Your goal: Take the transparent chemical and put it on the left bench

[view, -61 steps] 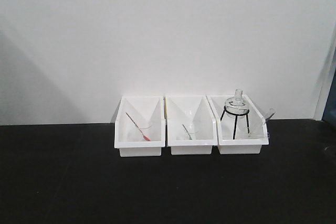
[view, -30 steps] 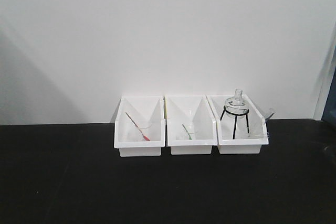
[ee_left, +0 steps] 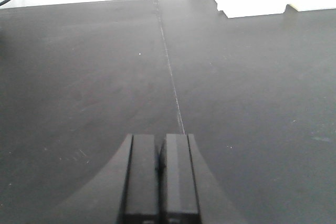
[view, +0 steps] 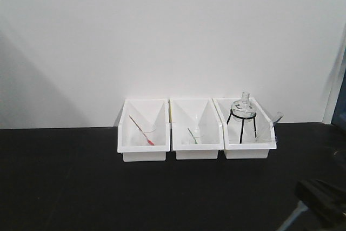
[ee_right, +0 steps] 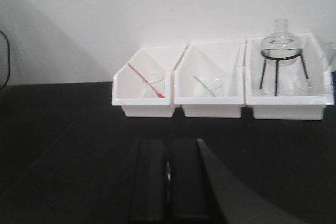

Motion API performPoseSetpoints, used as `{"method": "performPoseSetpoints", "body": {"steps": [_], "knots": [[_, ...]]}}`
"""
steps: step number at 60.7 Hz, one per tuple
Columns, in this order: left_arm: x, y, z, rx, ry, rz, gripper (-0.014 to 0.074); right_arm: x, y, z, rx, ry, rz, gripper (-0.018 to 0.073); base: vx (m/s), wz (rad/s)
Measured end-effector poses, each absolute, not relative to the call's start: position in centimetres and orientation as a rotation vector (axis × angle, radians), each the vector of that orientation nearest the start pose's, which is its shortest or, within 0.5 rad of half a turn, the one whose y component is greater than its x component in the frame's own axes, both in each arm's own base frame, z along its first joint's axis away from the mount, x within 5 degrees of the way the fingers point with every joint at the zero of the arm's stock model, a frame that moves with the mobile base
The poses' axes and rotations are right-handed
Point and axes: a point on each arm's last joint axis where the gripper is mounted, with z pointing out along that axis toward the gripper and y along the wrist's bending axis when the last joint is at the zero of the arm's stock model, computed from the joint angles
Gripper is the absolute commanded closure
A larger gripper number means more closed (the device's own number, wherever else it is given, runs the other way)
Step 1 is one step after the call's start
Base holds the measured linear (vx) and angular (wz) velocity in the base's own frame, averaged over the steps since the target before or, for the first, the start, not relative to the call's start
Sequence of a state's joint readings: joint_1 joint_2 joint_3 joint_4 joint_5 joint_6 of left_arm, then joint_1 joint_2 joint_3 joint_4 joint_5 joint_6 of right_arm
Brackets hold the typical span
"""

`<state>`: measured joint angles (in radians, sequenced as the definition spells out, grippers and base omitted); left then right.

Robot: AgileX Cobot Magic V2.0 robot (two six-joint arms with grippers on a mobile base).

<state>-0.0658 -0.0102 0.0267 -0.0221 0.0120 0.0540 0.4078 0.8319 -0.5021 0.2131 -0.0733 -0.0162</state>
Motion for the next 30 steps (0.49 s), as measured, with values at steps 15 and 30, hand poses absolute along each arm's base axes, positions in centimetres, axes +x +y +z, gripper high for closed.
{"method": "performPoseSetpoints", "body": {"steps": [15, 30], "knots": [[5.7, -0.4, 20.4, 0.074, 1.510, -0.027, 0.0600, 19.2, 12.1, 28.6, -0.393, 1.829, 0.468, 0.0562, 0.00, 0.00], [5.7, -0.4, 20.4, 0.074, 1.510, -0.027, 0.0600, 20.9, 13.4, 25.8, -0.444, 1.915, 0.431, 0.0517, 0.00, 0.00]]}}
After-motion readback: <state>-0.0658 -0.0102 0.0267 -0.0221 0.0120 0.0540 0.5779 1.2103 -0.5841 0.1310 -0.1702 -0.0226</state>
